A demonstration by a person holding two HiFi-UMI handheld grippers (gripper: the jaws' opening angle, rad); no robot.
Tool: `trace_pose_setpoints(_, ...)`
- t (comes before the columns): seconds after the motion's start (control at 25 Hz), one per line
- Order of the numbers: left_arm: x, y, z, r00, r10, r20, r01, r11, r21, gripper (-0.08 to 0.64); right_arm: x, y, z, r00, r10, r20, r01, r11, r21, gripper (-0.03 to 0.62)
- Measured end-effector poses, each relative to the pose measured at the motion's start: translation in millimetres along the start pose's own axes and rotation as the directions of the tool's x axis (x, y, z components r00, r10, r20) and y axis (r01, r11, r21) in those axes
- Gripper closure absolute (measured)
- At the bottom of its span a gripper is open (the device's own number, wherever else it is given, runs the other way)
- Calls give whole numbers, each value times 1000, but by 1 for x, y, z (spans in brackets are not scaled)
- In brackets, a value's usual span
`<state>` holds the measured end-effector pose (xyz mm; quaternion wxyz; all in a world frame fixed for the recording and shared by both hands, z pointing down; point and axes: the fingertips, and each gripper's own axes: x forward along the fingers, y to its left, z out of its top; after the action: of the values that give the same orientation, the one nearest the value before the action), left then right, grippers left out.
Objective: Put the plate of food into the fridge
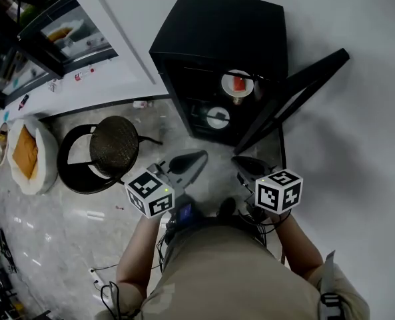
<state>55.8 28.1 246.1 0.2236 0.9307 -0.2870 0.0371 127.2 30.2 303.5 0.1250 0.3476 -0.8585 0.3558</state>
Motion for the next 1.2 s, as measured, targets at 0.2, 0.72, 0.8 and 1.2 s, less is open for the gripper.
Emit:
trace_pose_setpoints(0.2, -1, -9, 18, 997, 67, 39, -68, 998, 18, 551, -16, 7, 13, 997, 75, 17, -75, 997, -37, 568)
trace_pose_setpoints(0.72, -7, -21, 15, 982, 189, -2, -188, 978, 90, 551, -8, 23, 6, 985, 173, -25, -174, 982, -75, 568)
trace_pose_setpoints(0.8, -6, -20, 14, 981, 192, -4, -191, 977, 98, 551, -4, 23, 8, 986, 167, -27, -169, 982, -88, 568)
trace_pose_setpoints(1.2, -33, -2, 20, 987, 157, 45, -162, 976, 146, 551, 25, 52, 15, 995, 96, -9, -96, 980, -177, 568)
